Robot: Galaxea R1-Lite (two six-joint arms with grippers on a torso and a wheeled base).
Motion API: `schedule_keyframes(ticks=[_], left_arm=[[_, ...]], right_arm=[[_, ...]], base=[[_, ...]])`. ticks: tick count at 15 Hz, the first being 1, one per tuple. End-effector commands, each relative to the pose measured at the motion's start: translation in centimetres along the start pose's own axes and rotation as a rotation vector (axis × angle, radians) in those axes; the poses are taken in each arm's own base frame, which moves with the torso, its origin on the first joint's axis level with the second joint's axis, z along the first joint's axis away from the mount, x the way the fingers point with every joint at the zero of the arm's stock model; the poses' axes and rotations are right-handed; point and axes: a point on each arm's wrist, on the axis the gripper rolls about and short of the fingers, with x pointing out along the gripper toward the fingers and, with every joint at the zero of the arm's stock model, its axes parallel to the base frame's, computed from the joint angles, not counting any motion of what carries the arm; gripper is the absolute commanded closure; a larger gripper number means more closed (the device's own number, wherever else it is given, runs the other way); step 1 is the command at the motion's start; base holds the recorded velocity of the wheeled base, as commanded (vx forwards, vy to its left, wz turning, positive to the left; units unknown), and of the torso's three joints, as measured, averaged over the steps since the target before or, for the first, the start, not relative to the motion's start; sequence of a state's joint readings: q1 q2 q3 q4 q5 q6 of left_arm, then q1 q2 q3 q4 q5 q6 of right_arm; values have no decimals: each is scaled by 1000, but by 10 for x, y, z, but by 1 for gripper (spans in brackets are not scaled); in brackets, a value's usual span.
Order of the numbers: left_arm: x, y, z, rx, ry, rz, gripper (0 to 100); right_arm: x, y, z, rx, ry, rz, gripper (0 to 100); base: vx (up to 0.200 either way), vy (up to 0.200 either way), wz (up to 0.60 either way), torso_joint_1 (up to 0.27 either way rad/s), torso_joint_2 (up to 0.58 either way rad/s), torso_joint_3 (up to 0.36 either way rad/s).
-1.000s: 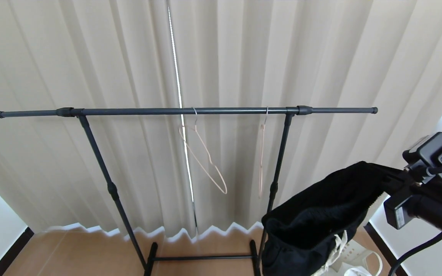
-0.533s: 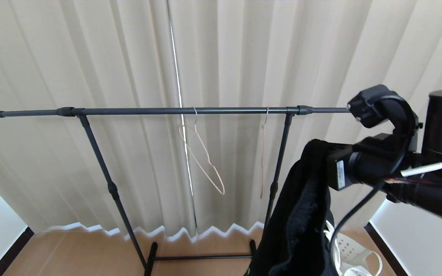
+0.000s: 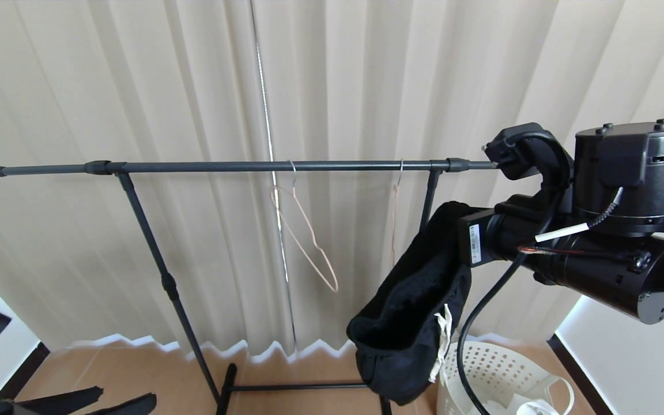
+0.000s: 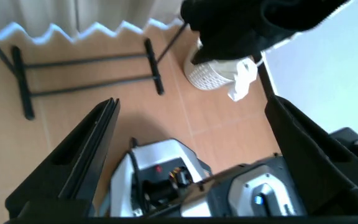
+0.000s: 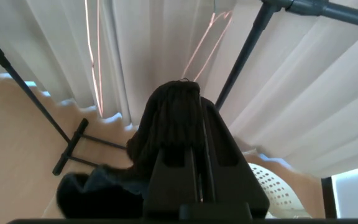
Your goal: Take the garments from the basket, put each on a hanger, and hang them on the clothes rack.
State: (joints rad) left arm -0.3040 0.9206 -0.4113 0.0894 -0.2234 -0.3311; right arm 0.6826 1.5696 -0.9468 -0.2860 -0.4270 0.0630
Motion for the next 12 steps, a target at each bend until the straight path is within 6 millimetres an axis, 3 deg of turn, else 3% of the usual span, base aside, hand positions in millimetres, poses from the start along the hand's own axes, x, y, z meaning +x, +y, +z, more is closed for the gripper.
schedule_keyframes(ticks=[1, 3, 4, 7, 12], left_arm=[[37, -13, 20, -65, 155, -22, 0], [54, -17, 27, -90, 208, -11, 0], [72, -20, 37, -97, 245, 1, 0], [111, -48, 51, -86, 321, -48, 0], [150, -90, 43, -9, 390, -49, 0]], right_arm=[[5, 9, 3, 1, -5, 20, 100], [8, 12, 9, 10, -18, 22, 100], [12, 14, 11, 20, -23, 24, 100], [12, 17, 14, 60, -30, 33, 100], [9, 16, 15, 62, -40, 7, 100]], base=[[0, 0, 0, 0, 0, 0], [0, 0, 0, 0, 0, 0], [0, 0, 0, 0, 0, 0], [0, 0, 0, 0, 0, 0], [0, 0, 0, 0, 0, 0]])
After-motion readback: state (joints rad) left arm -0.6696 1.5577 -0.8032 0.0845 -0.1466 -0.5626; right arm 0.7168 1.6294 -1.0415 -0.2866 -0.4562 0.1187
